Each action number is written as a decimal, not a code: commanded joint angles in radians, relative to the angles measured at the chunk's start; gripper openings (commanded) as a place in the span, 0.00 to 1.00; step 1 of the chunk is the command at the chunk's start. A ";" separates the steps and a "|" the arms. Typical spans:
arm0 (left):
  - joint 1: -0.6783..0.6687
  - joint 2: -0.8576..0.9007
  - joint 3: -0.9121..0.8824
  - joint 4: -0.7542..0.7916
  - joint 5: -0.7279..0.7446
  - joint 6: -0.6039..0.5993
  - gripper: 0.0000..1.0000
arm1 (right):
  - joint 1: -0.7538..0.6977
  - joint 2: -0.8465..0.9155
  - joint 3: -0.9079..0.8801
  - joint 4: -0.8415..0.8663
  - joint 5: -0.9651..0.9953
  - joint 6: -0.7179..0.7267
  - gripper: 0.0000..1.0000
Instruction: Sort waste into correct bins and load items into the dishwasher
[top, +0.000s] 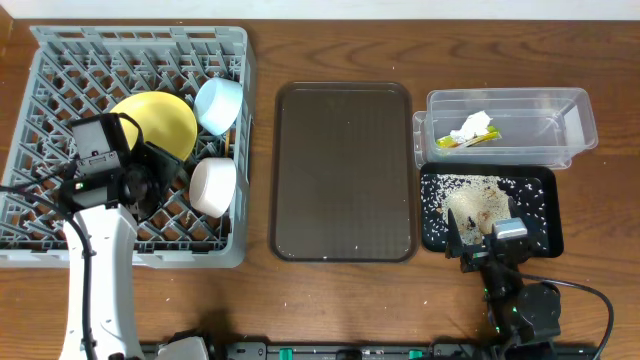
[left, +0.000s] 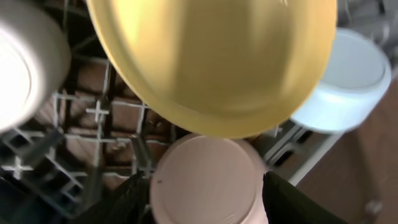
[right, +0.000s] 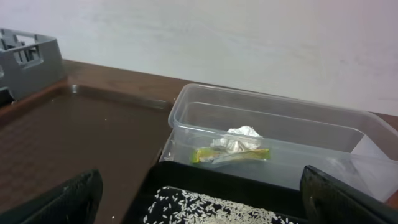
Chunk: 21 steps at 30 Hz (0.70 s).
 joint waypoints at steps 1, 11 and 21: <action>0.024 0.052 0.010 0.009 -0.013 -0.262 0.62 | -0.010 -0.005 -0.003 -0.001 -0.003 0.011 0.99; 0.043 0.188 0.009 0.109 -0.014 -0.432 0.67 | -0.010 -0.005 -0.003 -0.001 -0.003 0.011 0.99; 0.042 0.203 0.009 0.154 -0.084 -0.431 0.58 | -0.010 -0.005 -0.003 -0.001 -0.003 0.011 0.99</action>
